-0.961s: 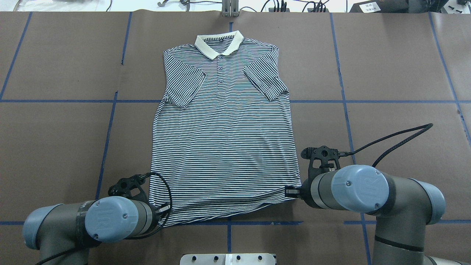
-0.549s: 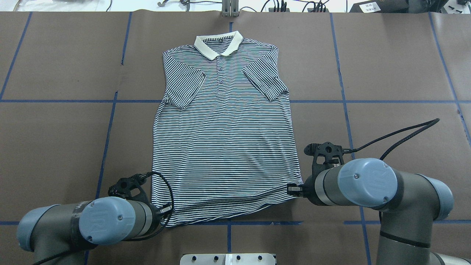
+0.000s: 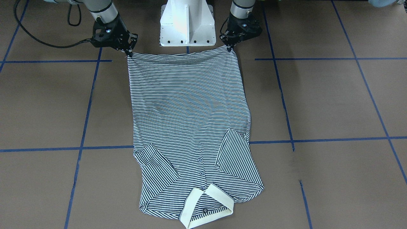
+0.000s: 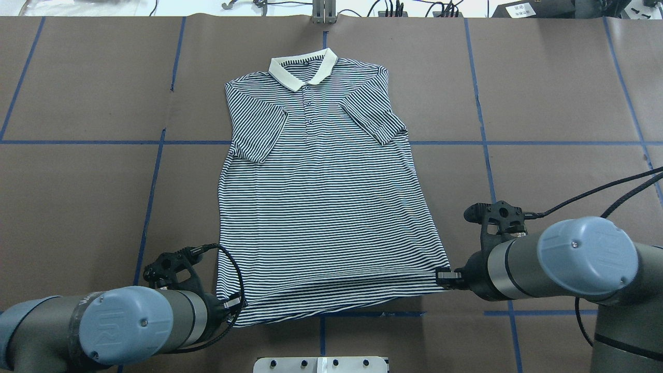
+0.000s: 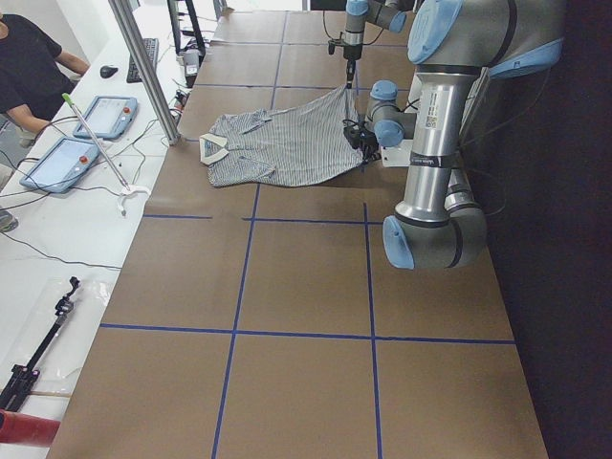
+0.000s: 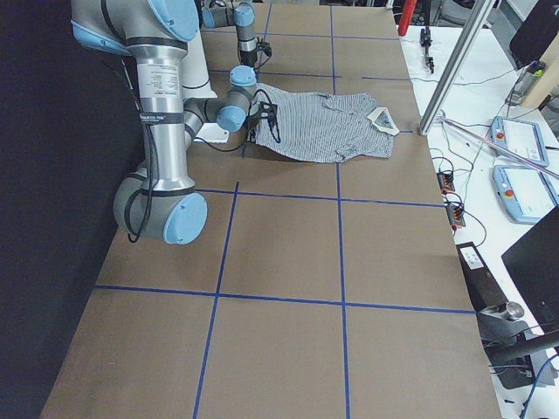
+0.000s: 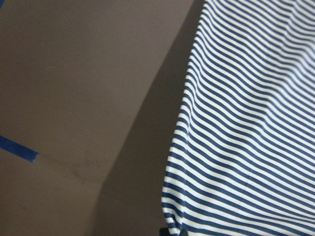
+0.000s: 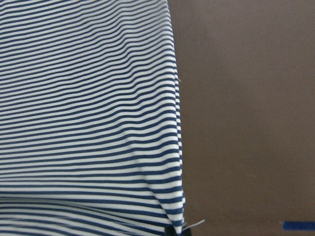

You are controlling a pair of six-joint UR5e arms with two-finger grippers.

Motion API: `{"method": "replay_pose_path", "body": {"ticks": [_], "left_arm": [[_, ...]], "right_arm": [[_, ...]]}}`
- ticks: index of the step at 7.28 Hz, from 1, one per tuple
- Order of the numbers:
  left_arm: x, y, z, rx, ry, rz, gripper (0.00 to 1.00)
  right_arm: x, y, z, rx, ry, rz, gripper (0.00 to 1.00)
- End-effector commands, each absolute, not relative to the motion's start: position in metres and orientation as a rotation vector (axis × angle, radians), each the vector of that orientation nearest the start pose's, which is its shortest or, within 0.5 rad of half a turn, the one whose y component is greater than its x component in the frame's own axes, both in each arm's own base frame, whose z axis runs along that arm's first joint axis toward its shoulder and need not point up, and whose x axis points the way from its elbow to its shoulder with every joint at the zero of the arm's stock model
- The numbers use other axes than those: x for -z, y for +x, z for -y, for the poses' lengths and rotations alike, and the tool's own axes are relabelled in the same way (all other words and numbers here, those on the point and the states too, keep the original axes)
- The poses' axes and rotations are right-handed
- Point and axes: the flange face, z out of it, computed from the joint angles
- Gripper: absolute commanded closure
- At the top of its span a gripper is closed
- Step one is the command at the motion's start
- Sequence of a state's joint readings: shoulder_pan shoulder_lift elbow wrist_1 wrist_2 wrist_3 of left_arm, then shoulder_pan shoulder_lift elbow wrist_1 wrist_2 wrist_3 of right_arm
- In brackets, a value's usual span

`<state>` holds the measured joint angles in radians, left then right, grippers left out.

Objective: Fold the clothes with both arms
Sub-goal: 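Grasp both hem corners and lift them with both grippers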

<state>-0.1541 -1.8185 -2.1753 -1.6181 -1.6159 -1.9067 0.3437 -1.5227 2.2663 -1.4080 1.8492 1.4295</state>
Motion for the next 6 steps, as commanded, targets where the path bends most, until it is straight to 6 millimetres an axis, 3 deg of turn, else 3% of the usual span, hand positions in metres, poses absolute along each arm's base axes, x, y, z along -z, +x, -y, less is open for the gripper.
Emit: {"method": "replay_pose_path", "body": {"ticks": [1, 2, 3, 4, 5, 6], "left_arm": [[-0.221, 0.443, 0.185, 0.394, -0.151, -0.990, 1.00], [-0.212, 0.430, 0.166, 0.337, -0.161, -0.949, 1.00], [-0.203, 0.414, 0.162, 0.298, -0.170, -0.959, 1.00], [-0.204, 0.415, 0.162, 0.295, -0.173, -0.956, 1.00], [-0.207, 0.420, 0.163, 0.287, -0.166, -0.946, 1.00], [-0.207, 0.421, 0.172, 0.242, -0.120, -0.950, 1.00]], "right_arm": [[-0.278, -0.363, 0.213, 0.026, -0.131, 1.001, 1.00], [-0.271, -0.358, 0.198, 0.045, -0.163, 1.014, 1.00], [-0.271, -0.357, 0.190, 0.038, -0.185, 1.010, 1.00], [-0.269, -0.358, 0.191, 0.040, -0.182, 1.016, 1.00], [-0.272, -0.356, 0.203, 0.024, -0.157, 1.014, 1.00], [-0.272, -0.358, 0.233, -0.004, -0.098, 1.019, 1.00]]}}
